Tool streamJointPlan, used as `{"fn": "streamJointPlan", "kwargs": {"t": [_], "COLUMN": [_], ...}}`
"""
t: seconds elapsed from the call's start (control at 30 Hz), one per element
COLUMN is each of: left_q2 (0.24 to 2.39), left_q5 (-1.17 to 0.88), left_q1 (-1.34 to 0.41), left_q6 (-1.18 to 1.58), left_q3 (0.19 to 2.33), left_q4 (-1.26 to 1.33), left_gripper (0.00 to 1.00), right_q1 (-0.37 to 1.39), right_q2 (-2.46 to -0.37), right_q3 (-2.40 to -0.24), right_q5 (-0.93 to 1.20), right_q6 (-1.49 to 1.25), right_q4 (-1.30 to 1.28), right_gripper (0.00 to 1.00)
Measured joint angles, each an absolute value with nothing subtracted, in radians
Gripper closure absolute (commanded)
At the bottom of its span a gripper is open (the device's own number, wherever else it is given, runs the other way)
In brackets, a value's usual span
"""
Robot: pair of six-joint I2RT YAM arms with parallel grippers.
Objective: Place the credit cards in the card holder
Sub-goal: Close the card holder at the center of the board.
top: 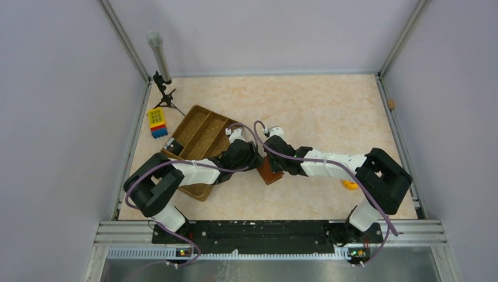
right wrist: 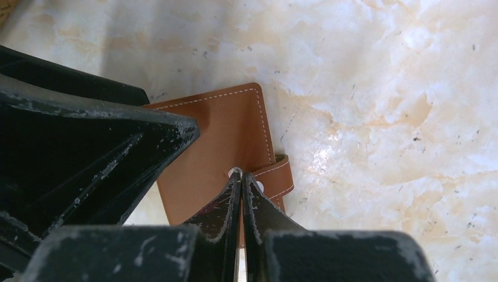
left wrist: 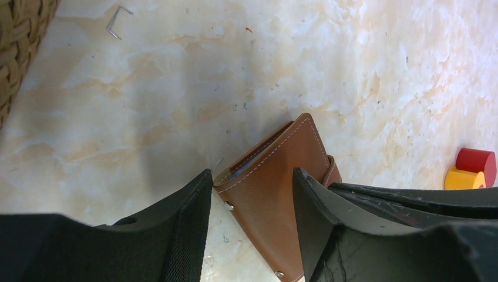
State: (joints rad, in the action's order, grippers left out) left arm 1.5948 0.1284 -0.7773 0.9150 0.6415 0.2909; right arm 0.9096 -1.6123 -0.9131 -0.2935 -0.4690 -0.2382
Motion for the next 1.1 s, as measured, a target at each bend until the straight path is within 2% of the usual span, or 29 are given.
{"fn": "streamJointPlan", "kwargs": {"t": [0.4,0.87,1.1], "left_q2": [1.516,1.458,1.500], "left_q5": [0.165,0.155,0.149], "left_q1": [-0.820,-0.833,-0.844], "left_q6": [0.934,0.979,0.989], "left_q3": [0.613,0.562,0.574], "left_q4": [0.193,0.160,0.203], "left_gripper": [0.39,0.48,0.58], "right_q1": [0.910,0.910,0.910], "right_q2": [-1.591,-1.570,-1.559], "right_q3": [-0.881,-0.830,-0.809], "right_q5": [-0.286,-0.263,-0.264], "right_q6": [-0.499,-0.536,-0.555], "right_q4": [-0.170,-0.109,-0.079], "right_gripper": [1.00,1.00,1.00]}}
